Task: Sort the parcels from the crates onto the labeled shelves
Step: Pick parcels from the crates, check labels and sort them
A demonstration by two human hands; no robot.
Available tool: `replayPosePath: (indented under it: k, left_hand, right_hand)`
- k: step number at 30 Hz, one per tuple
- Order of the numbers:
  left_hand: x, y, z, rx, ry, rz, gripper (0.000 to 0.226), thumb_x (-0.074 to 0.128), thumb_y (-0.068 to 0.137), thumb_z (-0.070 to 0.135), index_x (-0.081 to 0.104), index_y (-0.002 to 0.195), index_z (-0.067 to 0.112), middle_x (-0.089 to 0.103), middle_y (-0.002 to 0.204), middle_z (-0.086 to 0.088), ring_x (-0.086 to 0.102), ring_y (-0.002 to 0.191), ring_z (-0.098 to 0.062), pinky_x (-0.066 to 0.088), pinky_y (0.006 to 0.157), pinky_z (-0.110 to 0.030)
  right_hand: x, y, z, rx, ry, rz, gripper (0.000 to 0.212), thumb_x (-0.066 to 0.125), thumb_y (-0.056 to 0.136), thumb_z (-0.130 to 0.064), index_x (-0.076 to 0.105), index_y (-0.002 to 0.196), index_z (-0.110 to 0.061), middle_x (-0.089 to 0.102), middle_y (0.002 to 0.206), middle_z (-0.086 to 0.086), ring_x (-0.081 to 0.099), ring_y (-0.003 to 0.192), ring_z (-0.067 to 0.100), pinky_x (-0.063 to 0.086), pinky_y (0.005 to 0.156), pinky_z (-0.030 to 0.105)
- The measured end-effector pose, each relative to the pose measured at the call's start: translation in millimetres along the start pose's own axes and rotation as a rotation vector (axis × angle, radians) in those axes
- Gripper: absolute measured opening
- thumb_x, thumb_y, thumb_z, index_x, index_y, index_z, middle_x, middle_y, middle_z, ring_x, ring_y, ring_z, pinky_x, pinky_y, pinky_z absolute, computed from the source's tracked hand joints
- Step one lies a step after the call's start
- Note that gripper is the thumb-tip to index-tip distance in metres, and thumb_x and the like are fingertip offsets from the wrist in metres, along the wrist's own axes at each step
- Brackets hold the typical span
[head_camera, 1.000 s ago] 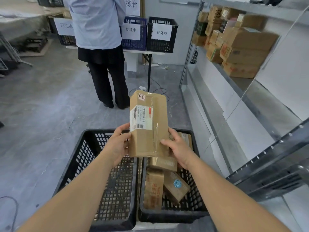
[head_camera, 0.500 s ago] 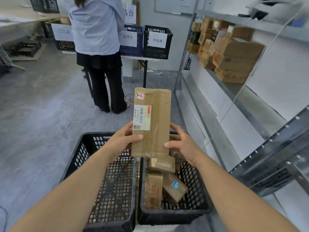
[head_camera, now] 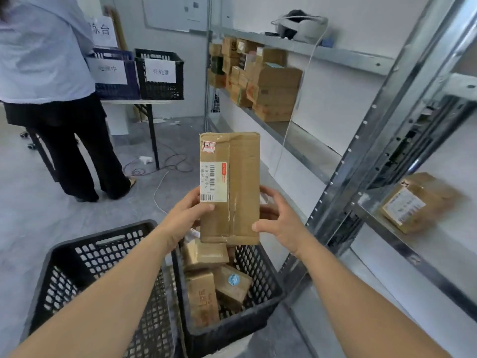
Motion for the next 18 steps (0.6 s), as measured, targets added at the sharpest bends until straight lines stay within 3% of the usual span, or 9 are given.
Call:
replayPosePath:
  k: [2, 8, 13, 16, 18]
  left_hand:
    - [17.0, 7.1, 6.8, 0.042, 0.021, -0.036, 0.042, 0.049, 0.098, 0.024, 0.042, 0.138, 0.034, 0.062, 0.122, 0.011, 0.059, 0.111, -0.010, 0.048, 0.096, -0.038]
    - [70.2, 34.8, 40.7, 0.160, 0.177, -0.064, 0.049, 0.056, 0.094, 0.028, 0.039, 0.141, 0.030, 0.056, 0.129, 0.005, 0.055, 0.116, -0.013, 0.046, 0.098, -0.036]
    - [138.6, 51.5, 83.2, 0.313, 0.361, -0.095, 0.057, 0.064, 0.089, 0.026, 0.040, 0.140, 0.023, 0.054, 0.122, 0.004, 0.056, 0.102, -0.009, 0.043, 0.075, -0.017]
    - [183.6, 55.5, 109.1, 0.407, 0.475, -0.113, 0.060, 0.066, 0.086, 0.036, 0.041, 0.138, 0.023, 0.053, 0.123, 0.006, 0.055, 0.105, -0.012, 0.047, 0.087, -0.030]
    - [211.5, 59.3, 125.4, 0.475, 0.542, -0.121, 0.061, 0.066, 0.084, 0.043, 0.042, 0.137, 0.024, 0.054, 0.124, 0.006, 0.054, 0.105, -0.012, 0.049, 0.092, -0.038]
  right_hand:
    - [-23.1, -15.0, -5.0, 0.000, -0.004, 0.070, 0.079, 0.071, 0.076, 0.006, 0.038, 0.134, -0.037, 0.064, 0.111, 0.003, 0.065, 0.101, 0.013, 0.053, 0.072, 0.016]
    - [-96.4, -58.6, -23.4, -0.049, -0.060, 0.295, 0.080, 0.070, 0.076, 0.007, 0.039, 0.130, -0.042, 0.065, 0.112, 0.001, 0.065, 0.099, 0.009, 0.053, 0.076, 0.019]
    - [-156.0, -96.8, -42.1, -0.075, -0.132, 0.453, 0.078, 0.077, 0.070, -0.007, 0.039, 0.121, -0.053, 0.063, 0.112, -0.004, 0.063, 0.101, 0.007, 0.051, 0.083, 0.024]
    - [-192.0, -120.3, -52.1, -0.082, -0.163, 0.539, 0.081, 0.076, 0.072, -0.003, 0.039, 0.127, -0.050, 0.062, 0.117, -0.003, 0.062, 0.106, 0.010, 0.054, 0.087, 0.032]
    - [-214.6, -135.9, -59.8, -0.088, -0.188, 0.589, 0.084, 0.077, 0.067, -0.012, 0.038, 0.133, -0.047, 0.060, 0.123, -0.001, 0.059, 0.113, 0.015, 0.054, 0.091, 0.037]
Point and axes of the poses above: each hand's wrist, its own y-axis towards the middle knuckle, its own x-axis out of the palm, z = x × y, the point moved 2 cm from there along y, towards the middle knuckle
